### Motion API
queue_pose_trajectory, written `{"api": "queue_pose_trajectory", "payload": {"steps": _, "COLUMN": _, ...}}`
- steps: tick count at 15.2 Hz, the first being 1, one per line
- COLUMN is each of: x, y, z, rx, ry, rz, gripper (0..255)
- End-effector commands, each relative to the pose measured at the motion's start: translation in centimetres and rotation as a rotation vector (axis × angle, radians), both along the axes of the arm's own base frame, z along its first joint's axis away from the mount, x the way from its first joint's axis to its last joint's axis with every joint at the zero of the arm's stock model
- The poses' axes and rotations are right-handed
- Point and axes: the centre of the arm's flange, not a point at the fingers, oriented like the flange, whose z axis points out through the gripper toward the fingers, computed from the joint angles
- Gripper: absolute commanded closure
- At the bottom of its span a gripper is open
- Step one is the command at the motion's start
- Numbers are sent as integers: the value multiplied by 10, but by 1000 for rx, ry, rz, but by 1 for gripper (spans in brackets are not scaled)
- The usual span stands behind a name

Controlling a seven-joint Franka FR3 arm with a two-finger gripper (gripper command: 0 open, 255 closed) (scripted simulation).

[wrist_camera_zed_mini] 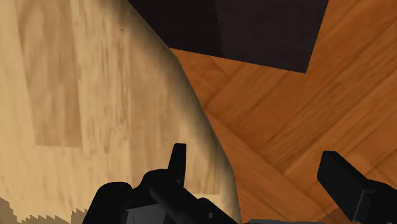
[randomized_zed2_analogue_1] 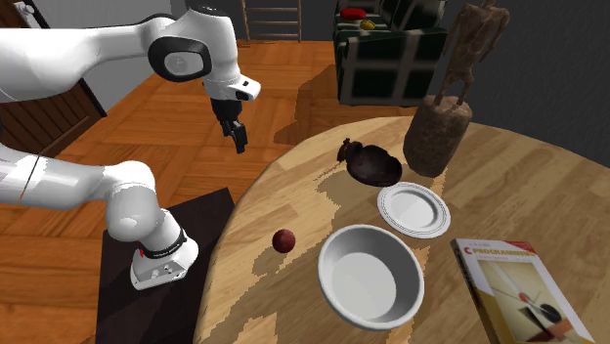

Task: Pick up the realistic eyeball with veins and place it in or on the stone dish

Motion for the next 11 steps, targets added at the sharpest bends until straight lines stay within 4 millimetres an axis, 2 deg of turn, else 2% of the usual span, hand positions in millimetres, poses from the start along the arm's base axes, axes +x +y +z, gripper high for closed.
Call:
{"api": "queue_pose_trajectory", "payload": {"steps": 1, "x": 0, "y": 0, "z": 0, "rx": 0, "ry": 0, "rz": 0, "gripper": 0}}
{"api": "queue_pose_trajectory", "payload": {"steps": 11, "x": -6, "y": -119, "z": -37, "rx": -50, "ry": -54, "rz": 31, "gripper": 0}}
